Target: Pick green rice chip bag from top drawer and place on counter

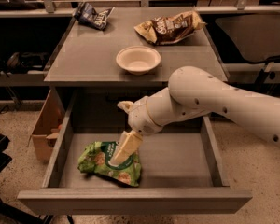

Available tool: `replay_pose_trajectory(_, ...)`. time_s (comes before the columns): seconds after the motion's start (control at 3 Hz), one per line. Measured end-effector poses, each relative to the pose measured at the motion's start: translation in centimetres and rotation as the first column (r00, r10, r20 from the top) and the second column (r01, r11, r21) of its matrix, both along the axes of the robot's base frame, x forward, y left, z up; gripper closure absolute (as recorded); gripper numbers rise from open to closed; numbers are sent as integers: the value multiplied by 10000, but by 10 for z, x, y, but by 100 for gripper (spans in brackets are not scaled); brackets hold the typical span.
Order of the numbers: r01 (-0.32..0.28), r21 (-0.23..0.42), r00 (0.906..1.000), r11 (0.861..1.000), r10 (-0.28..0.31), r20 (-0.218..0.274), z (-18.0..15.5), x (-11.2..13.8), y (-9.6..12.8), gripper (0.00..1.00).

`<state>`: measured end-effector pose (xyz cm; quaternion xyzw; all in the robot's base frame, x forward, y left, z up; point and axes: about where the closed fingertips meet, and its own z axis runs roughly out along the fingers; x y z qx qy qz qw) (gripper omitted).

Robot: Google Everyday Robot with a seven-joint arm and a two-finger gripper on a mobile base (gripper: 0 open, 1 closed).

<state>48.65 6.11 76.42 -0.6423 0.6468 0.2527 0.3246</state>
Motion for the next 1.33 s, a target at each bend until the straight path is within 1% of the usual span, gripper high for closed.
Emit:
replay_pose_trajectory(0.33, 46, 202, 9990, 9998, -37, -442, -37, 16, 49, 0)
replay_pose_trajectory(0.67, 184, 249, 9961, 9995, -161, -868, -75, 22, 81, 0)
replay_pose_trajectory(1.0, 289, 348, 9906, 9990, -240, -1347, -112, 18, 105, 0)
replay_pose_trajectory(1.33, 507, 480, 9846, 9976, -419, -1697, -141, 13, 112, 0)
